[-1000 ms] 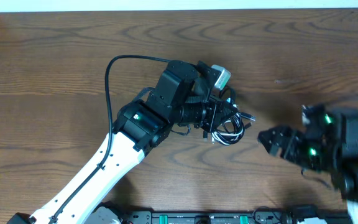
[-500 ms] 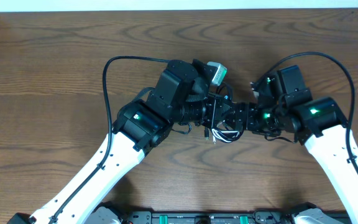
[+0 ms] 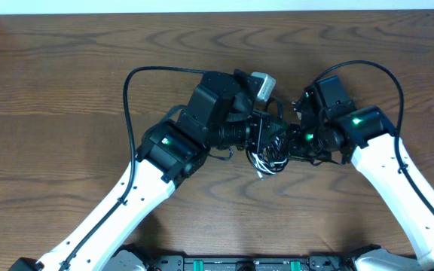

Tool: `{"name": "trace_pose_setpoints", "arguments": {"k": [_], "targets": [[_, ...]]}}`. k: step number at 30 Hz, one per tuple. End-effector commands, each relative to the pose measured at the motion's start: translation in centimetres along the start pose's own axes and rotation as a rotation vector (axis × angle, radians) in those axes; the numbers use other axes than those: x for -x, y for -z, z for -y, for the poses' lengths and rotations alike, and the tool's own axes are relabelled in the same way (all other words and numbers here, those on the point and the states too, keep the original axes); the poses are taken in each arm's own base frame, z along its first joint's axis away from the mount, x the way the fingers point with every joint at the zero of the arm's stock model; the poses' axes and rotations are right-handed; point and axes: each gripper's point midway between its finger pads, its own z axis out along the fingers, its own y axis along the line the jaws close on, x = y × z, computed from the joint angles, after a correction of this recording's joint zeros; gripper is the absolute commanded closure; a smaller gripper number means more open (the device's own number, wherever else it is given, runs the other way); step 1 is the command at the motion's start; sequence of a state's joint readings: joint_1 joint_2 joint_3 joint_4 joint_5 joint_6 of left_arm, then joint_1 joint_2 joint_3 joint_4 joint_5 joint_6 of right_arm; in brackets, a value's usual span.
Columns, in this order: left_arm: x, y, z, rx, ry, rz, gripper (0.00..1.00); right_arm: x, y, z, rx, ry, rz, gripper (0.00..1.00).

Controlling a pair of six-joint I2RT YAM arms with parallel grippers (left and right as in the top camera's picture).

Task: Untangle cables
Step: 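Grasp the remaining coil with the right gripper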

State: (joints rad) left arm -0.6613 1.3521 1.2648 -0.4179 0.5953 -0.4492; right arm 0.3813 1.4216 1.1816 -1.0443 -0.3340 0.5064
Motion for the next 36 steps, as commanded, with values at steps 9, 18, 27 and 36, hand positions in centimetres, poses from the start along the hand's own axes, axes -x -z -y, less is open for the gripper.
{"name": "trace_pose_setpoints", "arguments": {"k": [9,18,27,36], "targets": [[2.2,5.7,-6.9,0.183,0.277,0.095,0.92,0.1,1.4,8.7,-0.474,-0.241,0.131,0.98],[0.6,9.2,-13.3,0.433,0.492,0.120,0.92,0.5,0.9,8.7,-0.460,-0.272,0.156,0.98],[-0.8,9.8,-14.5,0.486,0.549,0.093,0.92,0.6,0.8,8.5,-0.447,-0.310,0.168,0.98],[-2.9,12.9,-18.5,0.788,0.650,0.142,0.92,1.2,2.1,11.7,-0.620,-0.345,0.275,0.92]]}}
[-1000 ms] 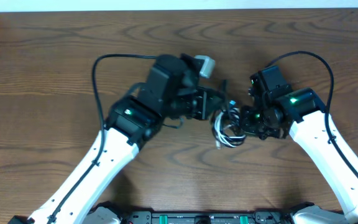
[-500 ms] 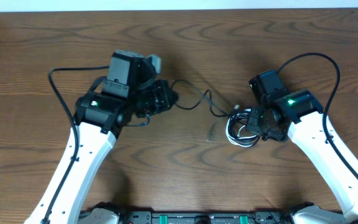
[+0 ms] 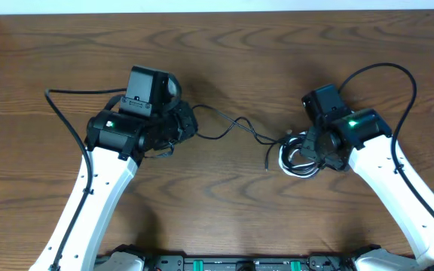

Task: Untangle cables
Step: 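Grasp the remaining coil with the right gripper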

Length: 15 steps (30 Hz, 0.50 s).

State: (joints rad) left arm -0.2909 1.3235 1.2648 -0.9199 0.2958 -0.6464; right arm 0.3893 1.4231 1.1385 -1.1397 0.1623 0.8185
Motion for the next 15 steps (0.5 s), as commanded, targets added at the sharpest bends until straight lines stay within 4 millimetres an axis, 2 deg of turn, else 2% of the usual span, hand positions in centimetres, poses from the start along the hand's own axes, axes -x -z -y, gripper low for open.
{"name": "trace_pose_setpoints", "arguments": {"k": [1,4,6,11,13,15], "targets": [[2.0,1.3,-2.5,0.137,0.072,0.132,0.93,1.3,-0.8,3.0,-0.155,-0.052,0.106,0.89],[2.2,1.4,-3.3,0.177,0.076,0.150,0.92,0.9,-1.8,4.0,-0.198,-0.077,0.113,0.82],[2.4,1.5,-3.5,0.180,0.084,0.155,0.92,0.7,-2.5,4.1,-0.198,-0.079,0.111,0.80],[3.1,1.8,-4.2,0.182,0.117,0.167,0.93,0.5,-2.9,4.2,-0.199,-0.078,0.110,0.66],[3.5,2.1,-3.3,0.109,0.131,0.165,0.92,0.7,-2.9,4.0,-0.192,-0.081,0.117,0.54],[3.8,2.8,-0.7,-0.047,0.099,0.151,0.92,0.8,-2.9,3.9,-0.185,-0.083,0.123,0.53]]}}
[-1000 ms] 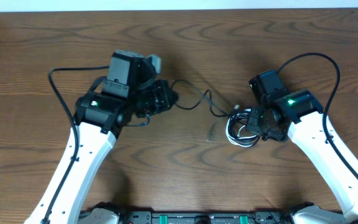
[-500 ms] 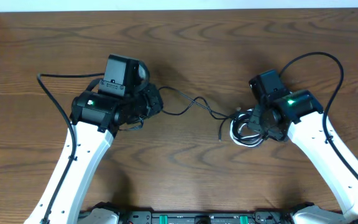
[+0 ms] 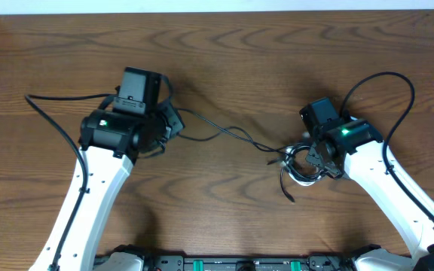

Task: Untangle cables
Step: 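Grasp the remaining coil with the right gripper, then lift the black cable with the left gripper up and leftward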

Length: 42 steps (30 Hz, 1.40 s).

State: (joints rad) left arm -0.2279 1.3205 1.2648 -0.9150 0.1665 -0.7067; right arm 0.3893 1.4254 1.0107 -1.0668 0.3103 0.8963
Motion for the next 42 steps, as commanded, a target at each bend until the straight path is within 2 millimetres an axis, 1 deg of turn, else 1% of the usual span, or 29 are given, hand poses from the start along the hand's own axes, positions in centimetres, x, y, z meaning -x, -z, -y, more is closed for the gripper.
{"name": "trace_pose_setpoints", "arguments": {"k": [1,2,4,5,6,8,10,13,16,19,21,26,28,31,35,40,42], "targets": [[1.1,3.1,3.9,-0.261,-0.044,0.014,0.93,0.9,-0.2,0.8,-0.041,-0.022,0.050,0.54],[1.2,4.6,6.2,-0.402,-0.104,0.014,0.92,1.0,-0.2,0.7,-0.038,-0.024,0.053,0.53],[1.2,7.4,9.2,-0.590,-0.172,0.021,0.93,1.1,-0.2,0.5,-0.032,-0.026,0.056,0.50],[1.0,9.2,10.7,-0.697,-0.213,0.028,0.93,1.1,-0.2,0.5,-0.028,-0.027,0.057,0.48],[0.8,10.9,11.9,-0.776,-0.246,0.036,0.93,1.0,-0.2,0.3,-0.019,-0.028,0.052,0.46],[0.5,13.4,13.3,-0.883,-0.289,0.054,0.93,0.8,-0.2,-0.2,0.007,-0.032,0.038,0.42],[0.4,15.9,14.2,-0.960,-0.310,0.090,0.92,0.5,-0.2,-1.5,0.068,-0.039,0.005,0.36],[0.6,18.0,14.8,-1.012,-0.346,0.154,0.93,0.3,-0.1,-2.5,0.118,-0.022,-0.013,0.33],[0.5,19.9,15.1,-1.050,-0.384,0.210,0.93,0.4,-0.1,-2.6,0.122,-0.020,-0.009,0.33],[0.5,21.2,15.2,-1.075,-0.408,0.252,0.93,0.4,-0.1,-2.6,0.122,-0.019,-0.009,0.31],[1.1,22.4,15.2,-1.097,-0.415,0.301,0.92,0.4,-0.1,-2.6,0.122,-0.008,-0.009,0.26],[3.0,25.5,15.5,-1.188,-0.299,0.343,0.92,0.3,-0.1,-2.5,0.121,0.007,-0.011,0.19],[3.1,26.0,15.7,-1.209,-0.271,0.333,0.93,-0.1,-0.1,-2.9,0.142,0.008,-0.033,0.15],[2.8,26.0,15.8,-1.218,-0.277,0.313,0.93,-1.2,0.3,-4.6,0.237,0.037,-0.098,0.11],[2.8,25.9,16.2,-1.230,-0.248,0.287,0.93,-2.3,1.8,-8.6,0.444,0.176,-0.142,0.07],[2.6,27.3,17.6,-1.320,-0.250,0.274,0.93,-3.4,3.6,-11.6,0.596,0.227,-0.171,0.05],[2.6,28.0,18.3,-1.363,-0.235,0.266,0.93,-3.8,4.2,-12.5,0.636,0.253,-0.170,0.05]]}}
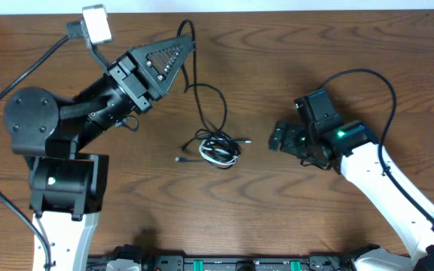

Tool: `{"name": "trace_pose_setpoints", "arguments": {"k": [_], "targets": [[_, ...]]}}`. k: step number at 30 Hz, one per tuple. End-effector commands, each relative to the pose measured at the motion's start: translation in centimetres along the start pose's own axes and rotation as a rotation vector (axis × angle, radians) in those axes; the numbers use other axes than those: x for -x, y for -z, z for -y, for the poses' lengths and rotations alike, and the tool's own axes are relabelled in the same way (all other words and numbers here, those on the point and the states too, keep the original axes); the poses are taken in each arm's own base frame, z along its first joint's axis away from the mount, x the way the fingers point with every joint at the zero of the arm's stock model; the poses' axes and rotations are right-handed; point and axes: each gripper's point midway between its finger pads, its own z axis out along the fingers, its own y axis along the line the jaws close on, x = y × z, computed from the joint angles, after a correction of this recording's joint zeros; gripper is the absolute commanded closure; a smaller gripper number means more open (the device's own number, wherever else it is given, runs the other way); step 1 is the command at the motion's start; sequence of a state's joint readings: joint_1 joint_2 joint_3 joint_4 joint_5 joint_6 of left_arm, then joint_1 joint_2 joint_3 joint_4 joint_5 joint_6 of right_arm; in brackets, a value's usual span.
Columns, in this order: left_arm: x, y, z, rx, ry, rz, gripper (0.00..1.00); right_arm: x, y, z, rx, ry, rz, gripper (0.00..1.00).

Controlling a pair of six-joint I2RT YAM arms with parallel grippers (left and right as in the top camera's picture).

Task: Untangle cables
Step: 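Lift the black cable with the left gripper up and leftward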

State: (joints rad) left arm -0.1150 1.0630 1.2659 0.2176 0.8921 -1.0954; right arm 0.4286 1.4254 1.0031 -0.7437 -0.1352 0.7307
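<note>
My left arm is raised high toward the camera. Its gripper (181,44) is shut on a thin black cable (218,105), which arcs from the fingertips down to the table. The cable ends in a small tangle of white and black cable (217,151) lying on the wood near the middle. A white adapter block (96,23) shows at the top left beside the raised arm, on a black lead. My right gripper (276,139) sits low, to the right of the tangle and apart from it. Its jaws look open with nothing between them.
The wooden table (368,38) fills the view, with its far edge (277,10) along the top. The right arm's own black cable (386,83) loops above its wrist. The left arm's base joint (30,120) bulks large at the left.
My right gripper has let go of the bundle, which now lies further left near the table's middle. My left arm has risen high with the black cable still held, and the white adapter has come into view.
Both grippers were together at a tangled bundle in the middle. Then they stood apart, a black cable stretched between them and the coil at the right gripper. Now the coil lies free mid-table and only the raised left gripper holds the cable.
</note>
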Motion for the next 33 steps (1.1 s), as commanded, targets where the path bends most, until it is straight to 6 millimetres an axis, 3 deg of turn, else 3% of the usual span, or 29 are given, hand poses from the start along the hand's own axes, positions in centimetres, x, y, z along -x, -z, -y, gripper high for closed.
{"name": "trace_pose_setpoints", "arguments": {"k": [1,9,17,24,27,33], "targets": [[0.4,-0.9,1.7,-0.070,0.079,0.006,0.93,-1.8,-0.1,-2.5,0.103,0.077,-0.070,0.05],[0.6,-2.7,2.8,-0.158,0.160,0.026,0.93,-2.5,-1.1,-4.4,0.129,0.117,-0.067,0.04],[2.6,-2.5,5.4,-0.233,0.166,0.124,0.93,-4.2,-5.4,-3.7,0.048,0.149,-0.146,0.01],[2.9,-2.1,7.5,-0.274,0.205,0.108,0.92,-4.5,-8.3,-4.1,0.049,0.161,-0.168,0.07],[3.1,-1.8,8.5,-0.291,0.191,0.112,0.93,-3.7,-8.5,-2.7,-0.028,0.125,-0.122,0.10],[3.5,-0.2,10.9,-0.323,0.144,0.138,0.93,-2.0,-7.3,4.1,-0.352,-0.039,-0.011,0.13]]}}
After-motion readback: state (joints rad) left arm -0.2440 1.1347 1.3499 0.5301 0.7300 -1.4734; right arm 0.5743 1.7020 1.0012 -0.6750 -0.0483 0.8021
